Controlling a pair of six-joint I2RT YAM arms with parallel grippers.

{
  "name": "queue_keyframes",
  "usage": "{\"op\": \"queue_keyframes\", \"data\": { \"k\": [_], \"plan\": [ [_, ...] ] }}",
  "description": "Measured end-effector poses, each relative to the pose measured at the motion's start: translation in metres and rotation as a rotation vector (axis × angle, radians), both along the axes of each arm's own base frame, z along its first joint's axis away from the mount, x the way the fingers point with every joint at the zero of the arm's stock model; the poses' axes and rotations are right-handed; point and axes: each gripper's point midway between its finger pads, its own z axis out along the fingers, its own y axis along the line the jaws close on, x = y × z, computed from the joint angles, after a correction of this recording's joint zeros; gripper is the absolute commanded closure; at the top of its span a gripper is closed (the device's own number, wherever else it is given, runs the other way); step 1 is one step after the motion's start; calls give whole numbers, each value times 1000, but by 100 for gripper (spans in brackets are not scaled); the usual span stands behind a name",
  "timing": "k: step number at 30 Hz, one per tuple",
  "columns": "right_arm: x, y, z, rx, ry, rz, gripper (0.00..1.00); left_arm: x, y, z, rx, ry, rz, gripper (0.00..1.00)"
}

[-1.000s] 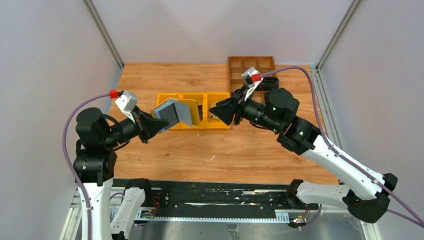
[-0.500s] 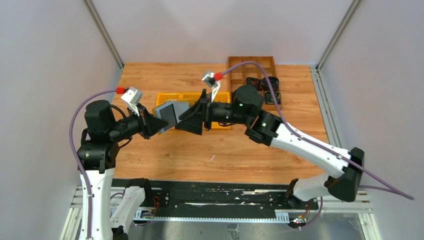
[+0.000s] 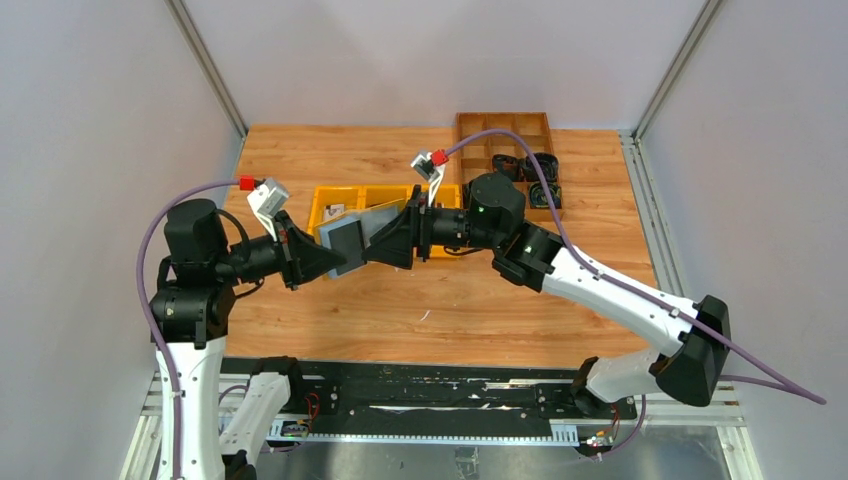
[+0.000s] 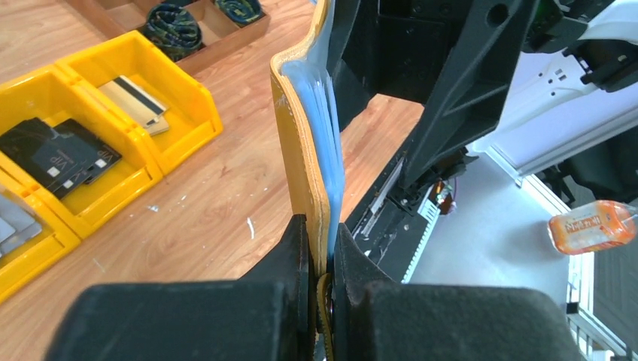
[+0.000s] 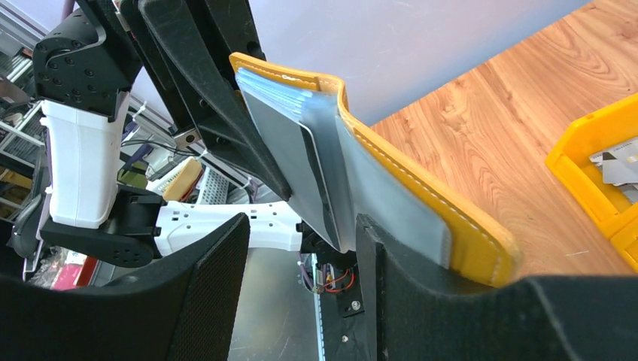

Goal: Take the credit cards out of the card holder
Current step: Remove the credit card from the card holder.

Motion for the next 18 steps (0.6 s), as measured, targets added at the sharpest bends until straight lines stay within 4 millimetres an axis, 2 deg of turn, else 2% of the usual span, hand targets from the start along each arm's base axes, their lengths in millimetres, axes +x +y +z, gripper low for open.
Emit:
{"op": "queue_keyframes", "data": {
  "k": [3, 9, 14, 18],
  "plan": [
    [0, -5, 0, 11, 2, -2, 44, -3, -2, 3, -13, 2, -26, 100],
    [-4, -2, 7, 56, 20, 42, 56, -7, -4, 4, -25, 7, -47, 100],
    [-7, 6, 11, 104, 54, 107, 81, -9, -5, 6, -33, 12, -56, 97],
    [-6, 6, 8, 112, 83, 123, 100, -11, -6, 7, -36, 9, -62, 86]
  ]
}}
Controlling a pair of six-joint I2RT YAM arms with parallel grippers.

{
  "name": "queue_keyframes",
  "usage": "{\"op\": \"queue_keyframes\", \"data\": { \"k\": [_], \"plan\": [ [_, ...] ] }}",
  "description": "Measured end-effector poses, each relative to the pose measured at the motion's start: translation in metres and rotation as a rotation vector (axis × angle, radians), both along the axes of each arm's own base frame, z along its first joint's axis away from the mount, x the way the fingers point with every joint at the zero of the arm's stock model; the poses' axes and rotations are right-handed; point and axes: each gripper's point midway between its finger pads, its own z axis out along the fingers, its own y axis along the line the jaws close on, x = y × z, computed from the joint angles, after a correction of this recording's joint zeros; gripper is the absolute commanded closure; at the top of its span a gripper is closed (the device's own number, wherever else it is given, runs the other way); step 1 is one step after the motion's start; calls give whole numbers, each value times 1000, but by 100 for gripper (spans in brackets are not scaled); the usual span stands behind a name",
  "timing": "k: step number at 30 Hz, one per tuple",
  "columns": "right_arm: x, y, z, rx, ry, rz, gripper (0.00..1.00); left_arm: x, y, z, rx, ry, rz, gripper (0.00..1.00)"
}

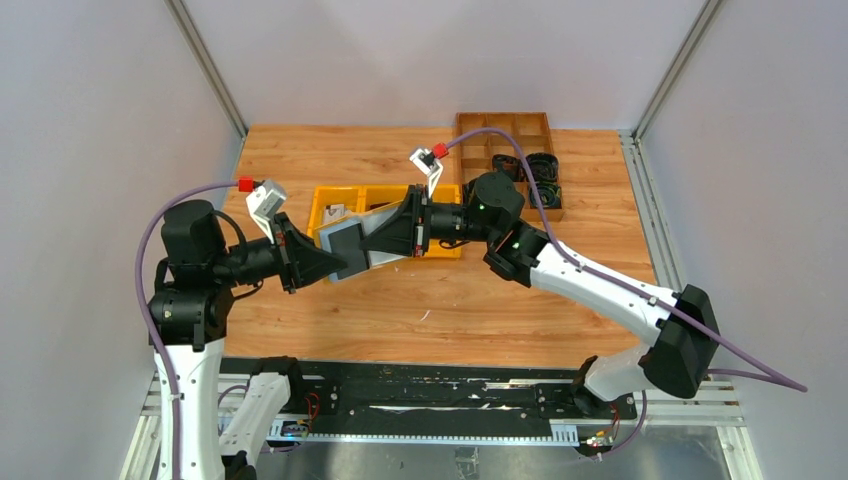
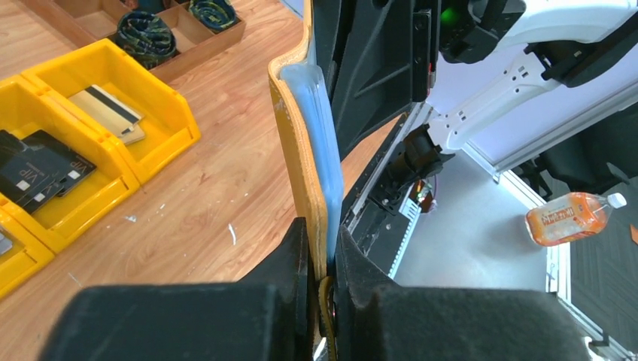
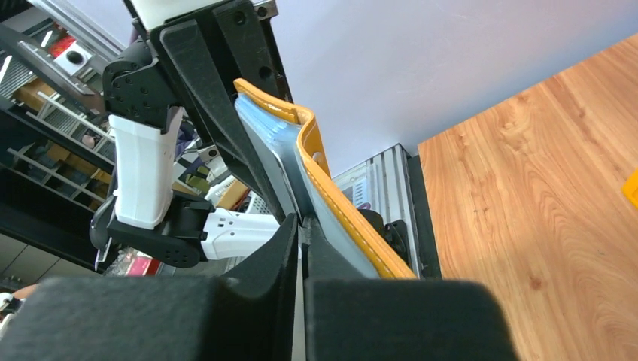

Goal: Take the credit cards out of the card holder
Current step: Remove the credit card from the card holder.

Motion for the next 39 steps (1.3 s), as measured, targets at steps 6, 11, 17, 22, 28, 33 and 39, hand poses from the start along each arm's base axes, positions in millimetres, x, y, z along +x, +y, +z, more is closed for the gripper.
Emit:
{"op": "queue_keyframes", "data": {
  "k": [6, 11, 17, 22, 28, 33, 39],
  "plan": [
    [-6, -4, 1, 53, 31, 47, 100, -6, -4, 4, -24, 13, -43, 60],
    [-12, -7, -1, 102, 75, 103, 100, -13, -8, 7, -56, 39, -108, 64],
    [-12, -15, -1, 140, 99, 125, 100, -18, -11, 10, -86, 61, -162, 81],
    [-12, -29, 0, 154, 94, 111, 100, -16, -12, 13, -109, 69, -170, 91],
    [-12, -38, 4, 165, 72, 89, 100, -16, -13, 19, -138, 64, -175, 94],
    [-14, -41, 8, 176, 54, 85, 80, -16, -14, 24, -142, 44, -172, 100],
    [-16, -39, 8, 176, 55, 88, 58, -9, -12, 24, -139, 36, -127, 100]
  ]
}}
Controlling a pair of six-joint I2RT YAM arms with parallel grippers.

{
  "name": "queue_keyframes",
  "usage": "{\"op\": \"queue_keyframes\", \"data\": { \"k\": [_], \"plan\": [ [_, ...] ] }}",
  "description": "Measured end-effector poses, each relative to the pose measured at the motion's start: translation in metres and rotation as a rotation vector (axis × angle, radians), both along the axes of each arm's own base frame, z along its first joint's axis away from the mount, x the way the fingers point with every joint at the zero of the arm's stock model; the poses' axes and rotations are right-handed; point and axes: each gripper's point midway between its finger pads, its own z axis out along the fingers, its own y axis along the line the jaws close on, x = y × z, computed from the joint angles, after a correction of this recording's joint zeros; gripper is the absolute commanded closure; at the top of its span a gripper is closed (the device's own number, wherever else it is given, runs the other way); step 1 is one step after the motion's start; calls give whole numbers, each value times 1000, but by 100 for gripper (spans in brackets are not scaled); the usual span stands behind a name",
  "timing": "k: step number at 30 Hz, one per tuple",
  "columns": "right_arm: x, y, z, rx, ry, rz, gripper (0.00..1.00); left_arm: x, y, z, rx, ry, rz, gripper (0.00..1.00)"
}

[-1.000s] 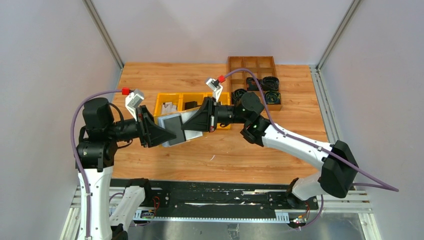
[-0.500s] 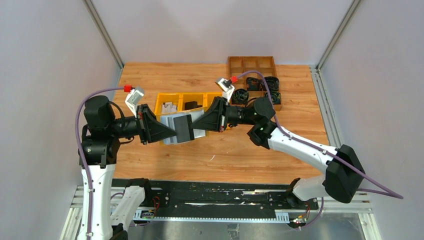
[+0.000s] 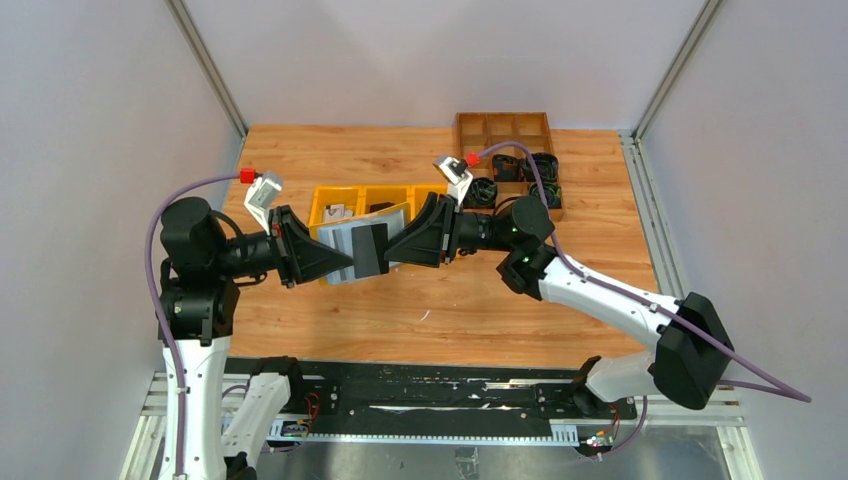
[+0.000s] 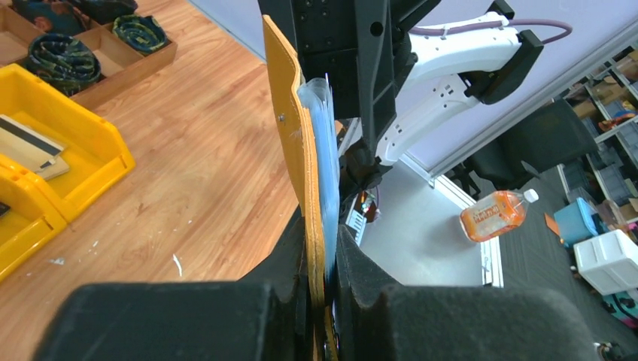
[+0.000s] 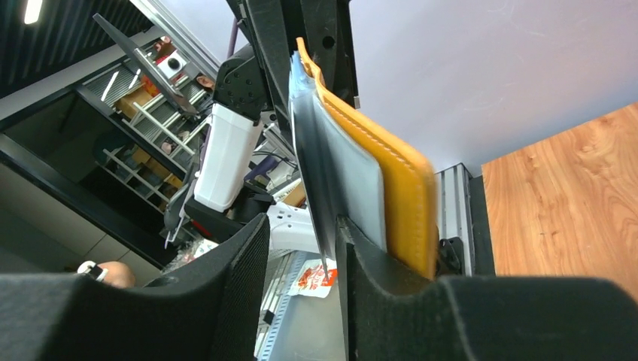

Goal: Take the credit cards out of the card holder
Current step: Remove the credit card from the card holder.

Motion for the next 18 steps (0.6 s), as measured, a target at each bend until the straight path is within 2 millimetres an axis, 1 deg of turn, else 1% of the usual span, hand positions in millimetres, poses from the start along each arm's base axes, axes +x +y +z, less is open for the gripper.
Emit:
{"op": "queue_keyframes", "data": {
  "k": [2, 6, 10, 11, 12, 15, 18],
  "plan": [
    [-1, 2, 1, 5, 6, 10, 59, 1, 0, -1, -1, 5, 10, 100],
    [1, 9, 0, 20, 29, 31, 67, 2, 0, -1, -4, 6, 21, 100],
    [3, 14, 2, 27, 46, 43, 93, 3, 1, 0, -4, 2, 29, 100],
    [3, 13, 2, 29, 50, 46, 97, 3, 1, 0, -4, 1, 29, 100],
    [3, 13, 3, 31, 47, 46, 100, 3, 1, 0, -3, -1, 29, 100],
    [5, 10, 4, 24, 46, 35, 100, 4, 1, -2, 5, -9, 32, 100],
    [13, -1, 5, 8, 41, 2, 100, 7, 3, -3, 30, -21, 53, 100]
  ]
}}
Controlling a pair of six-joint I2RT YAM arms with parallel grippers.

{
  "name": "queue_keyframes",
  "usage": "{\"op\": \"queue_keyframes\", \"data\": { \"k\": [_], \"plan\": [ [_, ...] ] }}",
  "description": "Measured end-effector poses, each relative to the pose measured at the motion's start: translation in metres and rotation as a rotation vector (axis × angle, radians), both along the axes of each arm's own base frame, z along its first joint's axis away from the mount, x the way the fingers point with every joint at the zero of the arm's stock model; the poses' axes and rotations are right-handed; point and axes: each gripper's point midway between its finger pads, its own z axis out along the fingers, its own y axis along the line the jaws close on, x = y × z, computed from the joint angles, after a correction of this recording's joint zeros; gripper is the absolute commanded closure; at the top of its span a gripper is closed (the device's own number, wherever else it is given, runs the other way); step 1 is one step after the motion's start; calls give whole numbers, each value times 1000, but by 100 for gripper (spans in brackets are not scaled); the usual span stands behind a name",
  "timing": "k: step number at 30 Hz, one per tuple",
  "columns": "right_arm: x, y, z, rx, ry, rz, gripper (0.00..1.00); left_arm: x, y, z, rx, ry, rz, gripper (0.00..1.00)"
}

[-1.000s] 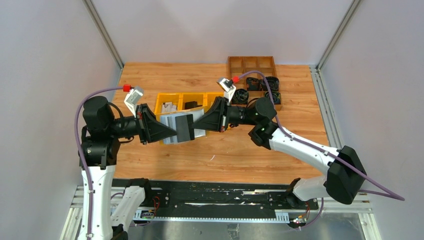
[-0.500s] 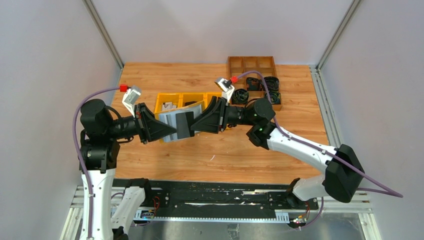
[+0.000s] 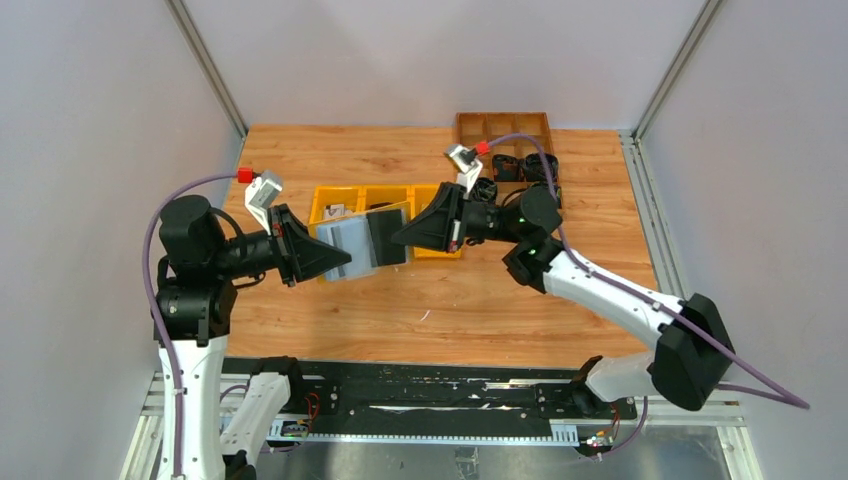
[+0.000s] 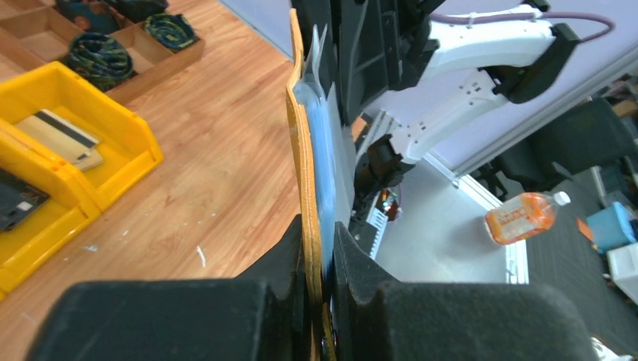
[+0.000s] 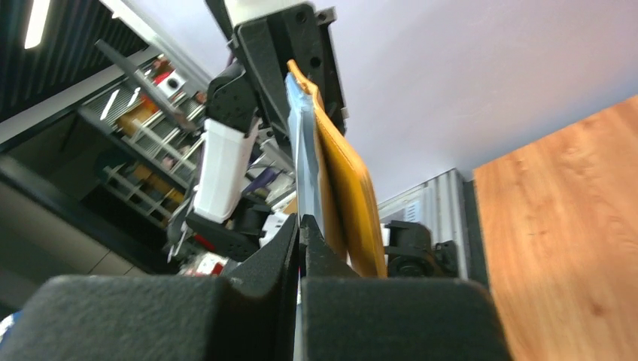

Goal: Take the credit cards out of the card holder
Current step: Remove the credit card from the card holder, then place the credit card in the storage box.

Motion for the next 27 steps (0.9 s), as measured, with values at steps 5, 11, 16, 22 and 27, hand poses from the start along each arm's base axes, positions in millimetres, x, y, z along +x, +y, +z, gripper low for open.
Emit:
{"op": "queue_keyframes", "data": {
  "k": [5, 11, 16, 22, 27],
  "plan": [
    [30, -37, 7, -22, -23, -144, 100, 7, 6, -5, 74, -47, 59, 100],
    [65, -68, -6, -85, -3, -298, 100, 14, 15, -17, 160, -92, 120, 100],
    [100, -69, -49, -219, 74, -424, 100, 17, 24, -30, 247, -153, 157, 100],
    [160, -47, -131, -439, 214, -551, 100, 10, 31, -37, 329, -261, 167, 100],
    [205, -10, -180, -577, 262, -607, 100, 8, 34, -51, 373, -291, 156, 100]
  ]
}}
